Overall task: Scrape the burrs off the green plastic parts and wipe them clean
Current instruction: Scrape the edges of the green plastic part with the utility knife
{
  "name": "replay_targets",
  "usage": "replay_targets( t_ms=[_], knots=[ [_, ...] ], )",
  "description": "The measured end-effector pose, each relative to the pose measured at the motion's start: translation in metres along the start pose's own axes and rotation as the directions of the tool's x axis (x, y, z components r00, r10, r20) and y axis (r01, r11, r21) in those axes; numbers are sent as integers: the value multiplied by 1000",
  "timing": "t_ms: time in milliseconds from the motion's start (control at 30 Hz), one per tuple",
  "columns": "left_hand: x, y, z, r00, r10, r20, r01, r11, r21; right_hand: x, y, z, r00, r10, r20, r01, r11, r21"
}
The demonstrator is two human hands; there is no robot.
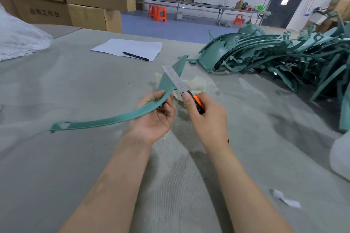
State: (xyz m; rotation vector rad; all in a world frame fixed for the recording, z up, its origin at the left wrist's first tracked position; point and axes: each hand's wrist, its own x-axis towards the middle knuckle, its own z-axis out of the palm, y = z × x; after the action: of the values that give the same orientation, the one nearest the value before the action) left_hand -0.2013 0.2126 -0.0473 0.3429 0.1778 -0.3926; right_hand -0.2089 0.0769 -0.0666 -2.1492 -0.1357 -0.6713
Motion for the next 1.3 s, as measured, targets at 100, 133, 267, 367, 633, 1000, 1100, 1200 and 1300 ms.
replay_targets(
  t_ms=[100,133,267,367,633,1000,1100,1200,1300],
  knots=[
    [1,-1,-1,1000,10,3,-10,1000,-12,-1,-1,1,1000,-13,6,13,1000,-14],
    [1,-1,-1,1000,11,4,-11,1000,-17,-1,-1,2,1000,-15,9,16,1000,-16],
    [0,0,-1,1000,9,8,-8,1000,-29,-1,0,3,1000,-8,7,8,1000,16],
    [1,-2,1,999,38,-13,-38,999,-36,-3,0,3,999,-29,29,28,1000,13],
    [1,2,-2,990,144,-8,-144,989,-7,-9,-6,12,981,-152,122,155,988,-17],
    [0,-1,3,1000,19,-10,-19,1000,6,2,1,0,999,6,-37,-7,1000,-17],
    [-1,-2,4,1000,2,2,-2,1000,-13,1,0,0,999,1,-39,0,999,32],
    [-1,-2,4,1000,-2,9,3,999,-33,-1,-2,0,1000,-13,-22,14,998,61],
    [-2,-2,4,1000,3,12,-3,999,-40,-1,-2,1,1000,-19,-15,20,999,49]
  ],
)
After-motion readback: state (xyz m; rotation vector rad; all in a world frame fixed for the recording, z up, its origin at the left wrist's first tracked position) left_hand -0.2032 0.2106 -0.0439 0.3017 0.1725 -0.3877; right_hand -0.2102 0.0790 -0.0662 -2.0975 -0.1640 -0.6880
